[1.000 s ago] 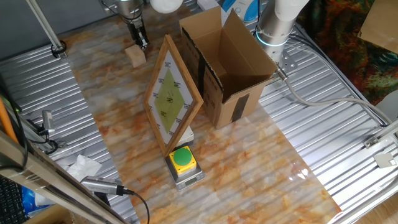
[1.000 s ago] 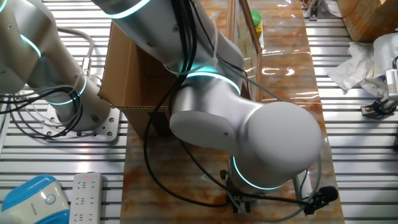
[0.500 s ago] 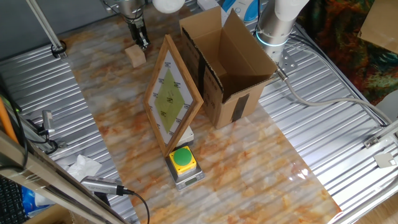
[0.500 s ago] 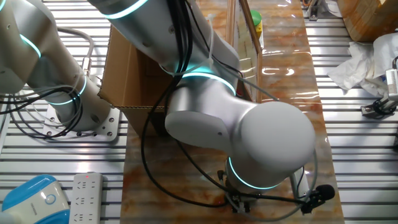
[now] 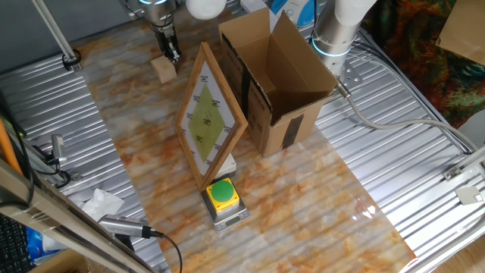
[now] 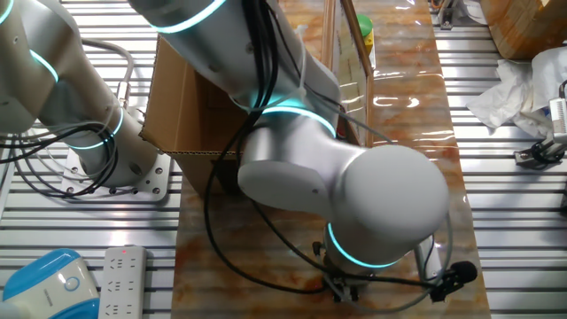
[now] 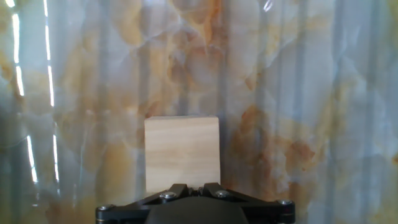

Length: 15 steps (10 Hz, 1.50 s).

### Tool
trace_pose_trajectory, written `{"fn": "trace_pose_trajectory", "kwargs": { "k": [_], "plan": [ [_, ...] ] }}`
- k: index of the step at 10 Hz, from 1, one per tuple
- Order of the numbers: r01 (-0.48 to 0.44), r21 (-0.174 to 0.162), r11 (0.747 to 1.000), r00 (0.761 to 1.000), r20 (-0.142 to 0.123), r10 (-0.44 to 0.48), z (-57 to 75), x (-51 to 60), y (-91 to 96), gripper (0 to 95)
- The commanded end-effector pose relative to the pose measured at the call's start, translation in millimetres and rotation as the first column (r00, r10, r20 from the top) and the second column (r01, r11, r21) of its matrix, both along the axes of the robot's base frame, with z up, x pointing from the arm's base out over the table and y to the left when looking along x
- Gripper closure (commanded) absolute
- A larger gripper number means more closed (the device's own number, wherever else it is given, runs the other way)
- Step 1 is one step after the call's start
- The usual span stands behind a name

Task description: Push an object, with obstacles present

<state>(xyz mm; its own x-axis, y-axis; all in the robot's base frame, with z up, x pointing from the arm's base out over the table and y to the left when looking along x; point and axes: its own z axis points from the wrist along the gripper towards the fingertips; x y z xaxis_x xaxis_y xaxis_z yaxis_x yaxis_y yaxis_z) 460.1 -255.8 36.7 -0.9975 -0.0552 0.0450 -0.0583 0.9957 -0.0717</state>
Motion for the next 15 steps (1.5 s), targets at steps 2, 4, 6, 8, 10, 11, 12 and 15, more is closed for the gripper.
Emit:
{"fn": "trace_pose_trajectory", "kwargs": {
  "k": [2, 4, 6, 8, 10, 11, 12, 15],
  "plan": [
    [0.008, 0.003, 1.000, 1.000, 0.004, -0.008, -0.9, 9.8, 4.3, 95.0],
    [0.009, 0.004, 1.000, 1.000, 0.008, -0.009, -1.8, 14.6, 6.0, 95.0],
    [0.003, 0.005, 1.000, 1.000, 0.010, -0.003, -0.9, 23.0, 6.1, 95.0],
    [-0.002, 0.006, 1.000, 1.000, 0.007, 0.002, 3.9, 35.2, 5.4, 95.0],
    [-0.007, 0.009, 1.000, 1.000, 0.008, 0.007, 5.8, 45.0, 4.1, 95.0],
    [-0.005, 0.012, 1.000, 1.000, 0.009, 0.005, 5.7, 48.7, 4.8, 95.0],
    [-0.003, 0.011, 1.000, 1.000, 0.012, 0.003, 4.1, 53.9, 7.0, 95.0],
    [-0.001, 0.015, 1.000, 1.000, 0.025, 0.001, 2.7, 70.5, 9.4, 95.0]
  ]
}}
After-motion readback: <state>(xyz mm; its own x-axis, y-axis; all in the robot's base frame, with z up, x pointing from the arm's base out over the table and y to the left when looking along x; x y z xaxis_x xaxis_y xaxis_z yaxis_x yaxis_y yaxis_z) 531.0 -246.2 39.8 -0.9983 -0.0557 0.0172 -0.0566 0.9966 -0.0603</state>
